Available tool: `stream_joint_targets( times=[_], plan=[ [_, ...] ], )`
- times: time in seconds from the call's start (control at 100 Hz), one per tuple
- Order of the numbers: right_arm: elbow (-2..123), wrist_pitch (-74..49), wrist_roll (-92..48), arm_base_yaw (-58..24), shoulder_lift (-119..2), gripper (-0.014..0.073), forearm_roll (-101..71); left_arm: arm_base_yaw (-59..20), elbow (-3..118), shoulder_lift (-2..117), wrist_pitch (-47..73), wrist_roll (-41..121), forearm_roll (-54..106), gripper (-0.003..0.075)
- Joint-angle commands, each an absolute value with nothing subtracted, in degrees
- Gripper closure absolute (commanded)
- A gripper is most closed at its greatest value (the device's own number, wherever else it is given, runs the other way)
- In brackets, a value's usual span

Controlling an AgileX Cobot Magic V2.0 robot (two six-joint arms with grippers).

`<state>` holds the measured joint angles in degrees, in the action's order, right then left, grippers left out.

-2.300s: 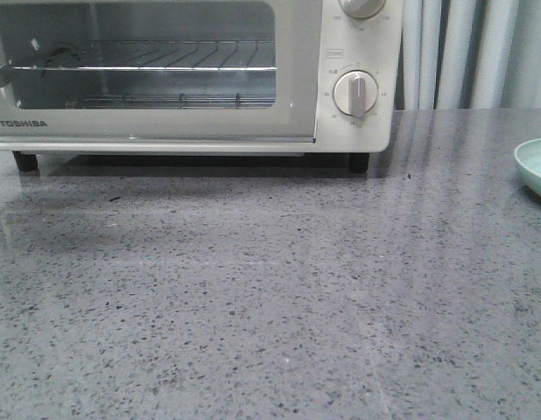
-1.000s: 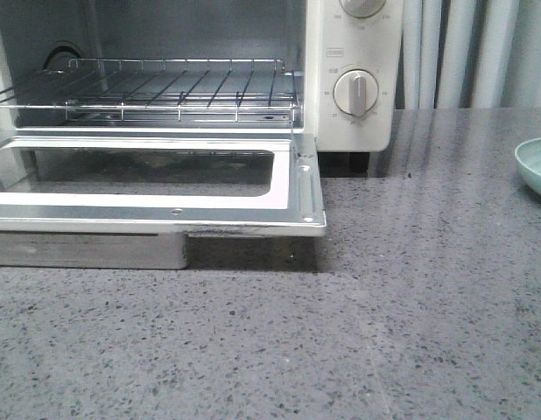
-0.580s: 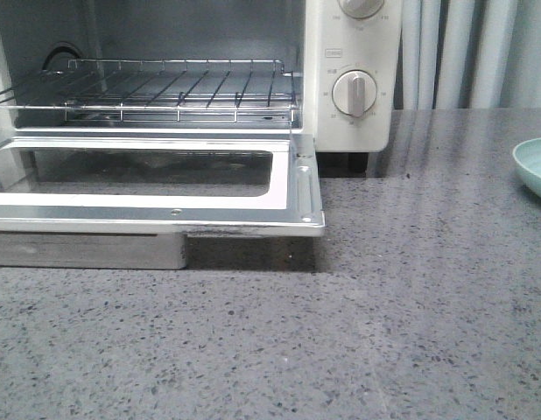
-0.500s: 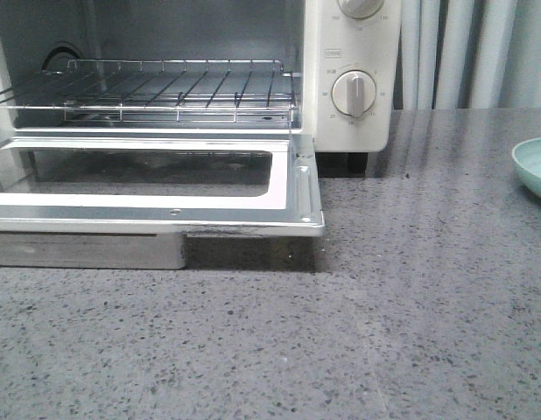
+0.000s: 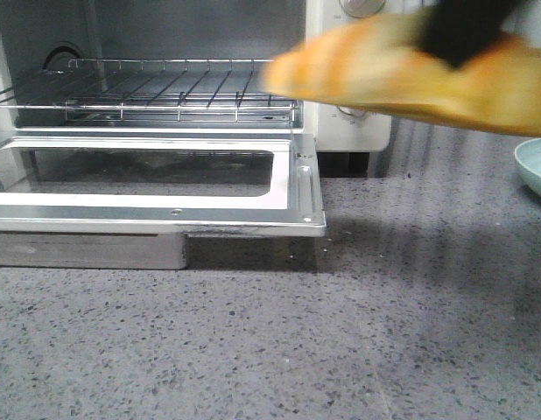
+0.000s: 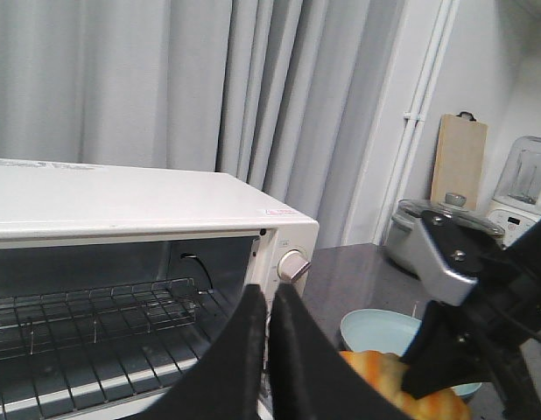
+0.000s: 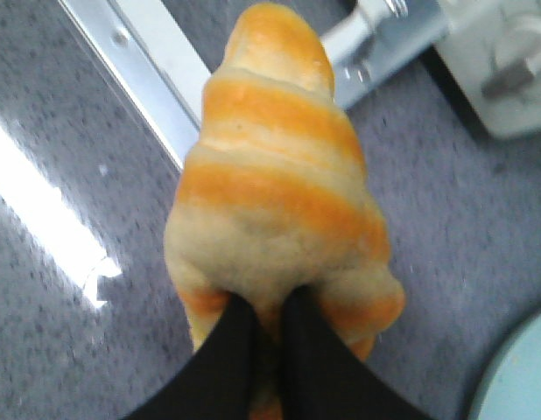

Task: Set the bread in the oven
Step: 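Carry the croissant with the right gripper into the oven above the rack, then lower the croissant onto the wire rack and open the right gripper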

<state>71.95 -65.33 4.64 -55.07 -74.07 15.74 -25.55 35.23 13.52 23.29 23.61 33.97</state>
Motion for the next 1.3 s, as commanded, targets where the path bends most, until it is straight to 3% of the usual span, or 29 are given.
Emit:
stream_joint_targets(
  times=[0.0, 0.36, 0.85, 1.07, 1.18, 1.19, 1.29],
  plan=[
    [77.7, -61.6, 3.8, -57.3, -77.8, 0.0651, 20.0, -26.0, 37.0, 14.2, 19.9, 23.6, 35.1, 0.0741],
    [91.8, -54.3, 3.8, -58.3, -92.5, 0.0652, 34.6, -26.0, 37.0, 14.2, 20.0, 23.6, 35.1, 0.0741],
    [92.7, -47.7, 3.8, -56.6, -98.3, 0.0653, 53.2, -26.0, 37.0, 14.2, 20.4, 23.6, 35.1, 0.0741],
    [92.7, -45.2, 3.8, -54.9, -98.3, 0.0642, 53.8, -26.0, 37.0, 14.2, 20.4, 23.6, 35.5, 0.0741],
    [92.7, -45.8, 4.1, -54.3, -98.3, 0.0489, 53.8, -26.0, 37.0, 14.2, 20.5, 23.6, 36.1, 0.0741],
    [92.7, -45.8, 4.1, -54.2, -98.3, 0.0431, 53.8, -26.0, 37.0, 14.2, 20.5, 23.6, 36.2, 0.0741],
    [92.7, -45.4, 4.9, -53.6, -98.3, 0.0146, 53.8, -26.0, 37.0, 14.2, 20.6, 23.6, 36.2, 0.0741]
  ],
)
